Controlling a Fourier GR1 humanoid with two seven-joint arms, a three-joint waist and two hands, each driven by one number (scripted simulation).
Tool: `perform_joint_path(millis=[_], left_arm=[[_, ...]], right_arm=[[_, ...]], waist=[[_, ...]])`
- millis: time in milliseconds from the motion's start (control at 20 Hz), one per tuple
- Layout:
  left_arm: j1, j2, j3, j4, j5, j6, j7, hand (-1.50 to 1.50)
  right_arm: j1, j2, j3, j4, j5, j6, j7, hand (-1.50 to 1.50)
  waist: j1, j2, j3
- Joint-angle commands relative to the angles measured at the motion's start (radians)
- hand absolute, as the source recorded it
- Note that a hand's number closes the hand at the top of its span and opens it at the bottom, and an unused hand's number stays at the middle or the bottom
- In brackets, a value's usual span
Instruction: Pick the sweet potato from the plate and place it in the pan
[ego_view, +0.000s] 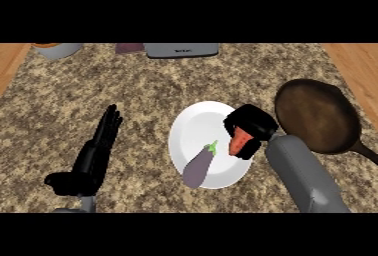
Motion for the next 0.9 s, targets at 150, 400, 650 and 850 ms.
perform_joint_path(millis=[150, 400, 650, 850], left_arm=[[0.036, 0.014, 0.045, 0.004, 0.004, 0.024, -0.011, 0.0], [0.076, 0.018, 0.04, -0.04, 0.014, 0.015, -0.009, 0.0], [0.04, 0.0, 0.015, 0.001, -0.006, 0.01, -0.023, 0.0], [0.03, -0.023, -0.044, -0.064, -0.033, 0.004, -0.009, 0.0]], right_arm=[[0.21, -0.043, -0.117, -0.278, -0.065, -0.181, 0.16, 1.5], [0.36, -0.02, -0.155, -0.568, -0.154, -0.135, 0.258, 1.5], [0.56, -0.024, -0.206, -0.878, -0.247, -0.065, 0.398, 1.5], [0.658, -0.017, -0.257, -1.062, -0.313, -0.016, 0.51, 1.5]], waist=[[-0.089, -0.023, -0.003], [-0.055, -0.015, -0.003], [-0.023, 0.008, -0.002], [0.044, 0.021, 0.001]])
